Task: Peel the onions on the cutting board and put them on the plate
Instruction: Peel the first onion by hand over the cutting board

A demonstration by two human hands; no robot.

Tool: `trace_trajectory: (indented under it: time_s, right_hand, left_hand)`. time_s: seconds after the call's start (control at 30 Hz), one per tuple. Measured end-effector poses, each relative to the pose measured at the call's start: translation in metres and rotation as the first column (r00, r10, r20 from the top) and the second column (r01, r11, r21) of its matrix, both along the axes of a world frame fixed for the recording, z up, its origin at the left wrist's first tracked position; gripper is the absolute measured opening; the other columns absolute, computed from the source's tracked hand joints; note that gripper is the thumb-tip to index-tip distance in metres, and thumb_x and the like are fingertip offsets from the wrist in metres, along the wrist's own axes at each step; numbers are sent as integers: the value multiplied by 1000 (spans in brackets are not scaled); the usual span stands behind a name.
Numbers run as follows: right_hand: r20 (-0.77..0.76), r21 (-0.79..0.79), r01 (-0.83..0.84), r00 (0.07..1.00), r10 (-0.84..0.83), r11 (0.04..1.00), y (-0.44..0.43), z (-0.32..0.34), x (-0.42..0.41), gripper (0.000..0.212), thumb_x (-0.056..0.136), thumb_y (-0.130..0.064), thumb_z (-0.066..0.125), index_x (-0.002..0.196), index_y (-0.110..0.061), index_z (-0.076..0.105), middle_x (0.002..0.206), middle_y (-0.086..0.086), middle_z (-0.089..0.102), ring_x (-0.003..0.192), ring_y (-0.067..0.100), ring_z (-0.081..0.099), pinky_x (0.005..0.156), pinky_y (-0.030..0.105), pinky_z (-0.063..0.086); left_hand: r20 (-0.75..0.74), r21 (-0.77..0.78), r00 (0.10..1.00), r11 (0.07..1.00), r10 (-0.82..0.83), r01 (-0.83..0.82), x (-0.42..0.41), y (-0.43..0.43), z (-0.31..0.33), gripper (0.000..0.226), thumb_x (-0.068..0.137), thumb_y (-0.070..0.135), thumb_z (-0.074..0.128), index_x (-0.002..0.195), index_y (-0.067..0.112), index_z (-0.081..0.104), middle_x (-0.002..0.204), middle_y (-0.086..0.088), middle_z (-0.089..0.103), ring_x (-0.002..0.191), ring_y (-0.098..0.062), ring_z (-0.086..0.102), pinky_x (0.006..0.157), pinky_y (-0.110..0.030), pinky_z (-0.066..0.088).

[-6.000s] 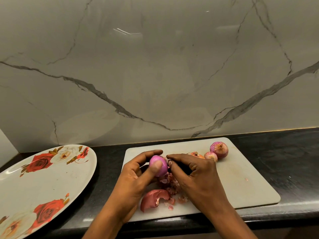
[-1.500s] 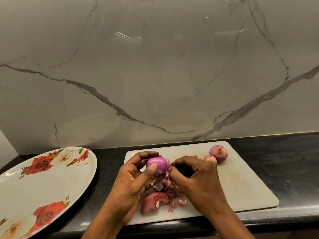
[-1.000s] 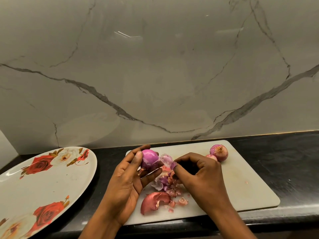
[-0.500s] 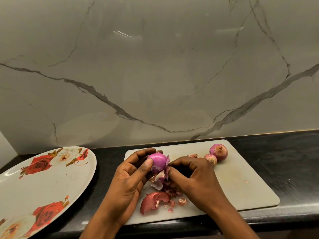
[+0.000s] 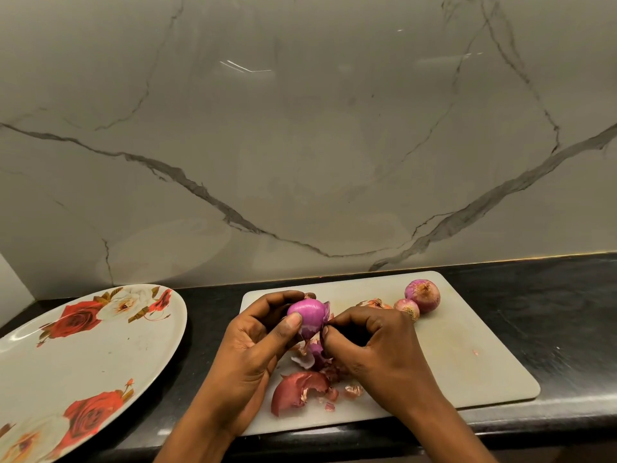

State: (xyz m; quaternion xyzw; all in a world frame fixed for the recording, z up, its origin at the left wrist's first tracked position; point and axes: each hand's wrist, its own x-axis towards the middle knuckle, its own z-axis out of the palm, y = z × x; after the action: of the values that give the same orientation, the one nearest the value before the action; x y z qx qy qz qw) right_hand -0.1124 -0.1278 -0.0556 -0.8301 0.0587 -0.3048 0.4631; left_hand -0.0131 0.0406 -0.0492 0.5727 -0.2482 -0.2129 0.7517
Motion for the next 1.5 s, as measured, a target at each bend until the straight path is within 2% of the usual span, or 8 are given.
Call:
trace_trajectory:
  time_s: [0.33, 0.57, 0.7, 0.9, 1.0, 1.1, 1.33, 1.5]
  right_hand:
    - [72, 40, 105, 992, -108, 994, -3, -2, 0, 12, 85, -27, 73, 75, -25, 79, 68, -12, 72, 66, 12, 71, 61, 37, 60]
    - [43, 33, 134, 990, -135, 990, -4, -4, 1, 10, 86, -27, 75, 77, -29, 79, 71, -19, 72, 71, 5, 72, 63, 30, 62]
    - [100, 101, 97, 989, -107, 990, -5, -4, 1, 16, 89, -13, 78, 95, -28, 77, 88, -19, 76, 84, 3, 76, 72, 23, 64]
    - [152, 67, 47, 987, -57, 997, -5, -10, 1, 32, 89, -8, 57, 90, -27, 83, 105, -18, 79, 99, 5, 76, 79, 32, 66]
    - [139, 9, -8, 990, 6, 1000, -2, -7, 0, 21, 90, -13, 68, 98, -26, 84, 104, -22, 77, 100, -4, 73, 79, 19, 62]
    - [104, -25, -18, 994, 20, 1000, 1, -4, 0, 18, 89, -20, 82, 107, -24, 83, 101, -17, 79, 93, -4, 74, 77, 19, 63]
    - [104, -80, 14, 995, -5, 997, 2, -2, 0, 9, 89, -20, 77, 95, -25, 82, 86, -18, 77, 82, -3, 73, 73, 16, 61]
    - [109, -24, 100, 989, -96, 995, -1, -2, 1, 4, 87, -23, 75, 87, -24, 78, 77, -16, 74, 78, 4, 74, 68, 22, 61]
  left_hand:
    - [-144, -89, 989, 996, -23, 10, 1, 0, 2, 39, 89, 13, 66, 128, 11, 71, 127, -17, 73, 117, -38, 71, 87, -37, 65]
    - [-267, -148, 961, 989, -68, 28, 0, -1, 4, 38, 93, 16, 56, 127, 9, 73, 129, -22, 71, 120, -41, 69, 94, -48, 61]
    - [-262, -128, 964, 992, -43, 9, 2, -1, 3, 38, 93, 14, 59, 129, 9, 70, 130, -21, 71, 118, -40, 70, 91, -45, 64]
    - [-184, -45, 982, 998, 43, -52, 3, -2, 0, 37, 88, 13, 70, 125, 14, 73, 125, -14, 74, 116, -36, 73, 84, -38, 66]
    - [-123, -10, 990, 998, 63, -65, 1, -3, 1, 39, 84, 16, 73, 123, 17, 74, 124, -10, 75, 114, -32, 74, 83, -36, 65]
    - [-88, -2, 995, 998, 56, -57, -1, -3, 2, 46, 77, 19, 79, 123, 16, 74, 125, -9, 74, 116, -31, 73, 85, -36, 64]
    - [-34, 33, 998, 998, 54, -53, -3, -2, 3, 49, 71, 17, 83, 119, 17, 74, 121, -4, 76, 115, -27, 74, 84, -34, 64]
    - [-120, -32, 992, 999, 21, -25, -4, -1, 5, 39, 84, 14, 82, 122, 13, 73, 125, -14, 73, 115, -37, 73, 82, -37, 65]
